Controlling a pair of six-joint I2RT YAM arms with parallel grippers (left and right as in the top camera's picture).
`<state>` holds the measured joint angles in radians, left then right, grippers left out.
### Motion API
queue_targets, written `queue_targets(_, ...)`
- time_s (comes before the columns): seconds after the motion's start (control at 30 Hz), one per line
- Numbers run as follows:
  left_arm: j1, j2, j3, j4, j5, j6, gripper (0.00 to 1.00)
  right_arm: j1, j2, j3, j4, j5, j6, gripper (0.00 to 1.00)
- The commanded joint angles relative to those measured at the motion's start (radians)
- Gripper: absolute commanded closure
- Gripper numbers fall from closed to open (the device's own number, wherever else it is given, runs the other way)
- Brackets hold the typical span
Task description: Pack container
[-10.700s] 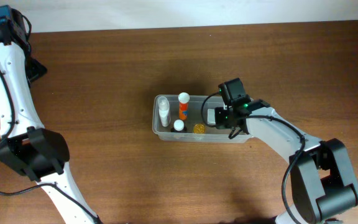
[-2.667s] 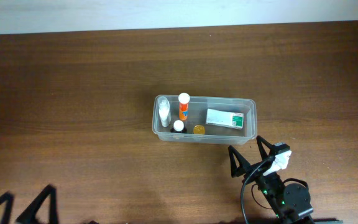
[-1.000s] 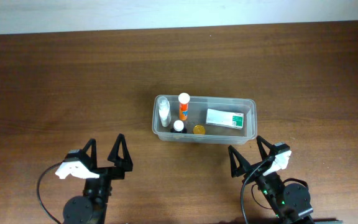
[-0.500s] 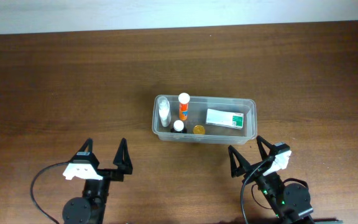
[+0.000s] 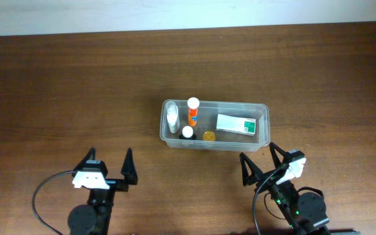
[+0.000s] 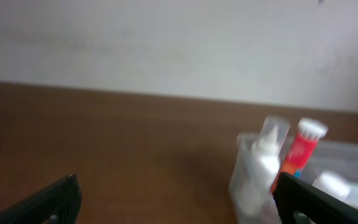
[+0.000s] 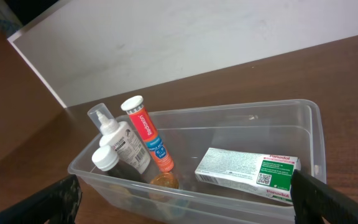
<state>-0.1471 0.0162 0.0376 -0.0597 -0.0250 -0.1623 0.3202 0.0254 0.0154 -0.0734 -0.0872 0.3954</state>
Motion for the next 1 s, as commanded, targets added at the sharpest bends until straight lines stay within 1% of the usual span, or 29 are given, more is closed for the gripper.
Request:
queue_targets(0.0,0.008,-0.011,-0.029,-0.022,0.024,0.082,0.0,0.0,0.001,-0.007,-0.001,0.013,0.002,0.02)
queue_targets(0.1,0.013,-0.011,-0.029,-0.022,0.022,0.185,0.01,0.0,0.001,-0.007,-0.001,0.013,0.002,0.02)
queue_targets(0.17,0.026,-0.011,-0.029,-0.023,0.022,0.221,0.0,0.0,0.001,-0.007,-0.001,0.013,0.002,0.02)
queue_targets(0.97,0.035,-0.011,-0.029,-0.023,0.022,0.22,0.0,0.0,0.001,-0.007,-0.001,0.013,0.002,0.02)
